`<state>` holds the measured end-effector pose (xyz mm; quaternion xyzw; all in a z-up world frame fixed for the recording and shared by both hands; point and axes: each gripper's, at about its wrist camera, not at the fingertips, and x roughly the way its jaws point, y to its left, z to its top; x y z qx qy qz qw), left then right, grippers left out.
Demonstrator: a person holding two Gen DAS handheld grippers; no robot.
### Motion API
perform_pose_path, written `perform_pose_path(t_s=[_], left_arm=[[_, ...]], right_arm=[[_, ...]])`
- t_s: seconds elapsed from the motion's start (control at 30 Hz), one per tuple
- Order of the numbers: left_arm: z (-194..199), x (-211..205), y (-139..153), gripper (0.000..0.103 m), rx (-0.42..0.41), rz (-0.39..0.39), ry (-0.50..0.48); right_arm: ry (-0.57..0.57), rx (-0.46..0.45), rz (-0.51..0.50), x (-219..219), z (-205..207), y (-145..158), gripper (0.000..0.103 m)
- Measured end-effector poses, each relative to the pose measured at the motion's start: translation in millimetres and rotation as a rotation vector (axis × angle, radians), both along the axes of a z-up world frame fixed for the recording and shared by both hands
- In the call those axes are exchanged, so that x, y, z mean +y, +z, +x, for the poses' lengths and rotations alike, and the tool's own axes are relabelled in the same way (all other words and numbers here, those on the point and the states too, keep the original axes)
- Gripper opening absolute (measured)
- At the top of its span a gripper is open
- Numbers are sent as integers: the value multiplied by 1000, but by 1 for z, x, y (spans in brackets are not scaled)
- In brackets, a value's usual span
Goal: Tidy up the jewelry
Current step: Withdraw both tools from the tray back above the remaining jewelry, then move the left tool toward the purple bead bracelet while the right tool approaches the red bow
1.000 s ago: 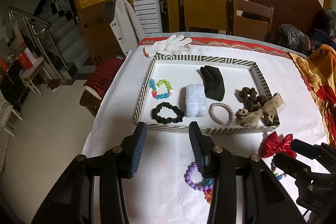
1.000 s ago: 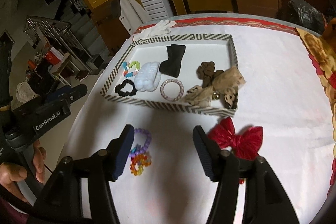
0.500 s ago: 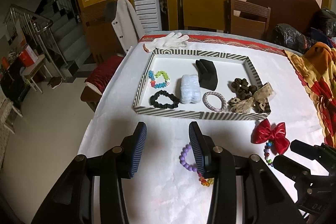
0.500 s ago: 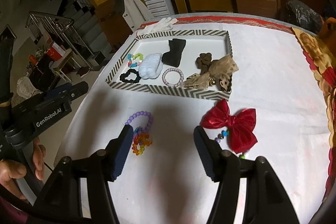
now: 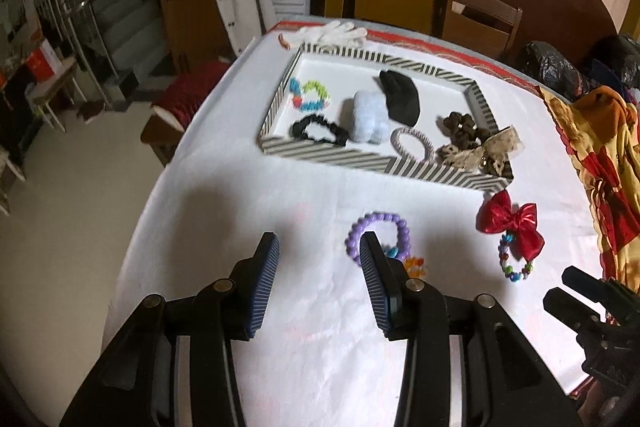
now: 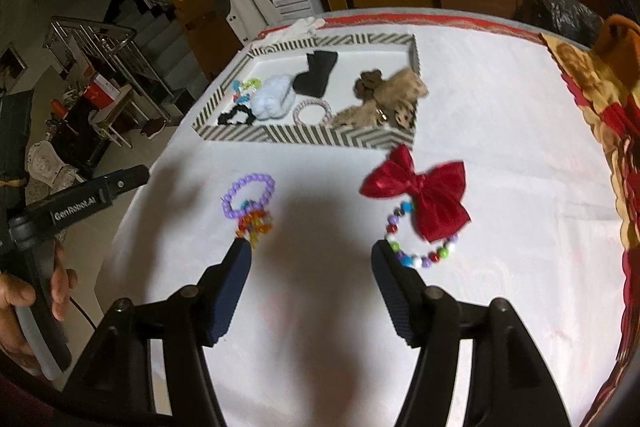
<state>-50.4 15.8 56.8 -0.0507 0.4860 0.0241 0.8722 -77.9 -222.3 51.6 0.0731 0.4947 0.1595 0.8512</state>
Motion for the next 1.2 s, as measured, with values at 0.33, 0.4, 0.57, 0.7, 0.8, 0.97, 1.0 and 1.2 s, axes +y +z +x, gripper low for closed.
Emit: perform_pose_path(t_s=[0.33, 0.4, 0.57, 0.7, 0.8, 0.97, 1.0, 1.2], left_arm=[[-3, 3, -23, 45, 65, -38, 20], [-1, 2, -26, 45, 74, -40, 19], [3, 0, -35, 45, 99, -62, 17], [7, -4, -41, 45, 115, -59, 11], [9, -6, -42, 45, 116, -58, 5], [14, -9, -45, 45, 121, -57, -3], [16, -10, -45, 45, 124, -59, -4], [20, -12, -50, 45, 136, -55, -10]], right_arm=[[-35, 51, -4, -21, -11, -23, 66], [-43, 57, -8, -25, -12, -26, 66], [-64, 67, -3, -34, -9, -29, 66], [-74, 65, 2, -36, -7, -29, 66], [-76, 63, 0, -36, -6, -29, 66], [-75, 65, -6, -36, -3, -29, 66], [-76, 66, -5, -37, -1, -29, 66], [-83, 70, -2, -38, 2, -29, 66]])
